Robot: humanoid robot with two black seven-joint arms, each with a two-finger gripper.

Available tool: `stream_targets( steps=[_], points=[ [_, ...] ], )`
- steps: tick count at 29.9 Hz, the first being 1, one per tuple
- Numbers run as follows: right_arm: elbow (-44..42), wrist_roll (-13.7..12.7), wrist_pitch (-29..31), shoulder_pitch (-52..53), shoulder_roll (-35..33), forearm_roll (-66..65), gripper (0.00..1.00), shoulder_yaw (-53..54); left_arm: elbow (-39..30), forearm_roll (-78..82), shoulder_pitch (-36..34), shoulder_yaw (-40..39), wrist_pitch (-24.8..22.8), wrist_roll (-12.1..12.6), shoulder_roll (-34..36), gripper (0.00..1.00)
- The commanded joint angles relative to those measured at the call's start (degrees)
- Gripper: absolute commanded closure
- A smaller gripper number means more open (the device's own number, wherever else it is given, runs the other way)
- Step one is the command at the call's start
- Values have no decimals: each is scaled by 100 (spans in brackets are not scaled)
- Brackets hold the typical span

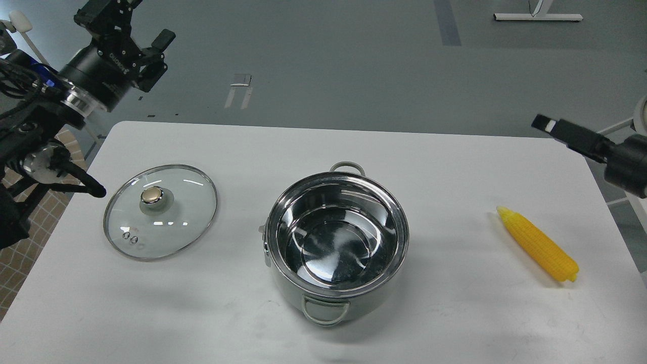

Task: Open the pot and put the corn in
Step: 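Raise the left gripper away from the lid and retract the right arm, then lower the right gripper onto the yellow corn cob and close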

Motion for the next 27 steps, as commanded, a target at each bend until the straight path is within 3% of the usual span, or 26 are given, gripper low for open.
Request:
stream_targets(
  steps=[1, 9, 20, 24, 27],
  points=[
    [3, -1, -432, -170, -296, -1188, 1, -288, -53, -22, 7, -7, 48, -1, -78, 10],
    [-164, -1, -934, -856, -165, -2227, 1, -438, -263, -13, 104, 2, 40, -1, -78, 10],
    [-1043, -1, -1277, -1138, 802, -2569, 3, -464, -308, 22, 192, -7, 48, -1, -60, 10],
    [-1297, -1, -1277, -1155, 1153, -2596, 7, -473, -430, 13, 209, -16, 57, -1, -16, 10],
    [-1500, -1, -1285, -1112, 1250, -2736, 20, -692, -448, 13, 227, -33, 57, -1, -16, 10]
  ],
)
